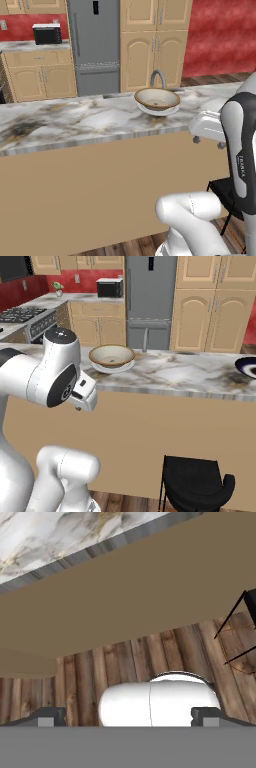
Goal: Move the bowls from the cabinet to the plates on the dining table.
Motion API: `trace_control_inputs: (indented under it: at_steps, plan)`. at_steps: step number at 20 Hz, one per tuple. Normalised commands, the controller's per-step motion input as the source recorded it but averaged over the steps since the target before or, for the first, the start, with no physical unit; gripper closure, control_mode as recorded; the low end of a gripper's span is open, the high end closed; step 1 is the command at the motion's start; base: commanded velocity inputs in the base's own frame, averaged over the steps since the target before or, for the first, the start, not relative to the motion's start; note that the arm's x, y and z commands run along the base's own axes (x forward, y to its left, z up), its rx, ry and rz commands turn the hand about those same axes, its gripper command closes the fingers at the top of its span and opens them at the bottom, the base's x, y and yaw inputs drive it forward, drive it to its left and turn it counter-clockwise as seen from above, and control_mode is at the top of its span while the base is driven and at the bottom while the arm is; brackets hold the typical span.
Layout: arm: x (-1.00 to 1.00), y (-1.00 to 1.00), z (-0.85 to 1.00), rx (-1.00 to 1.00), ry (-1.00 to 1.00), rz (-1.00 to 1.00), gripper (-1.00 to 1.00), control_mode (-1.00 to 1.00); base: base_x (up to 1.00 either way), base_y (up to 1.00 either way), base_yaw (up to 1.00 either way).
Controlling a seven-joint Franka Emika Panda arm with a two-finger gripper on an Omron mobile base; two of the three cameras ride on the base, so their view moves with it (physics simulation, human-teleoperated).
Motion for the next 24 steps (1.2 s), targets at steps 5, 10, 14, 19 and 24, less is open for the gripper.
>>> trace_control_inputs:
  at_steps: [5,10,14,19,24]
  plan:
    - [0.00,0.00,0.00,0.00,0.00,0.00,-1.00,-1.00,0.00,0.00,0.00]
    - [0.00,0.03,0.00,0.00,0.00,0.00,-1.00,-1.00,0.00,0.00,0.00]
    - [0.00,0.01,0.00,0.00,0.00,0.00,-1.00,1.00,-0.02,0.03,0.00]
    - [0.00,0.00,0.00,0.00,0.00,0.00,-1.00,1.00,-0.76,0.12,0.06]
    - [0.00,0.00,0.00,0.00,0.00,0.00,-1.00,1.00,-1.00,-0.10,0.09]
